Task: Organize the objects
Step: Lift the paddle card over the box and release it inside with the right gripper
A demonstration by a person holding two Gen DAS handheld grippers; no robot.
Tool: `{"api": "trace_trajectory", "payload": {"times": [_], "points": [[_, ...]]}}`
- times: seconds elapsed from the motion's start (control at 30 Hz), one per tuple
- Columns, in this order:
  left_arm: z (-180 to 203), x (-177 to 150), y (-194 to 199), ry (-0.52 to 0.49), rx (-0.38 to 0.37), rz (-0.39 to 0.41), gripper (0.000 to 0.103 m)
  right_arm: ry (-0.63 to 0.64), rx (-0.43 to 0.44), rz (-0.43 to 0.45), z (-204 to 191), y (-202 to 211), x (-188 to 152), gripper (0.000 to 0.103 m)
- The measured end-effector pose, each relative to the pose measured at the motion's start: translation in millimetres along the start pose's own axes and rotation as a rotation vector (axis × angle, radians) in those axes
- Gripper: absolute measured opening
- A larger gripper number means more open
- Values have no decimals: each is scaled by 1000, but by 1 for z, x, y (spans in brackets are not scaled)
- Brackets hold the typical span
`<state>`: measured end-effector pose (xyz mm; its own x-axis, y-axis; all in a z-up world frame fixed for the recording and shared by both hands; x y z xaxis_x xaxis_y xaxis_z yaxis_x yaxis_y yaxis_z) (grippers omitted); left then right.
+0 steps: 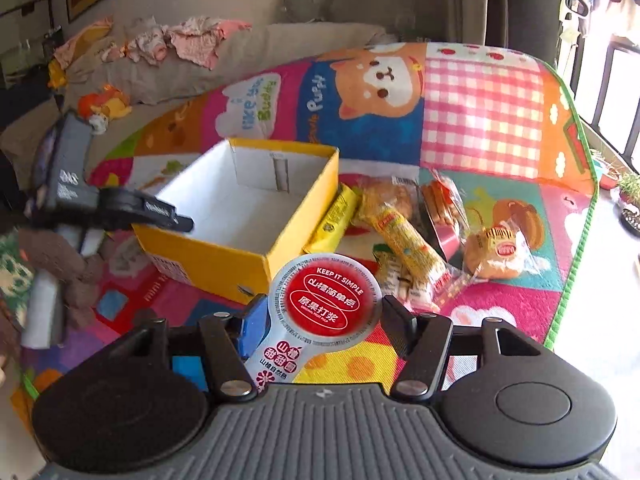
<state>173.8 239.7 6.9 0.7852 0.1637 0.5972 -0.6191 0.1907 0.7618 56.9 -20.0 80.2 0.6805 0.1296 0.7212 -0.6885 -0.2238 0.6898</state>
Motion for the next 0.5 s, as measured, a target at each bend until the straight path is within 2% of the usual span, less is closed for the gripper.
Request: {"api": "trace_trajectory", "payload": {"times": [0.13,0.33,0.43,0.5], "points": [[2,-1,0,-7,12,4,10,7,59,69,-20,3,41,61],[1,0,-3,12,17,-8,10,36,57,171,-59,-38,112,62],[-1,0,-2,18,6,-12,11,5,73,148,-63,-64,136,63],[-2,0,-3,21,0,-13,11,-11,70,129,-58,-71,137,63]]}}
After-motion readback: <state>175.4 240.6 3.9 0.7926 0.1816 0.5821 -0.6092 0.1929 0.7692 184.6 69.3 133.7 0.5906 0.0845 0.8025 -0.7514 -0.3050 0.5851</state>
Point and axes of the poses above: each gripper's, at about its wrist camera, not at the fingertips, and y roughly against the way its jaws point, z to its right, x to its top, the point moved 5 cm from there along -y, roughly the way its jaws point, and after that the axes turned 2 degrees about -z, right-handed, at the moved point
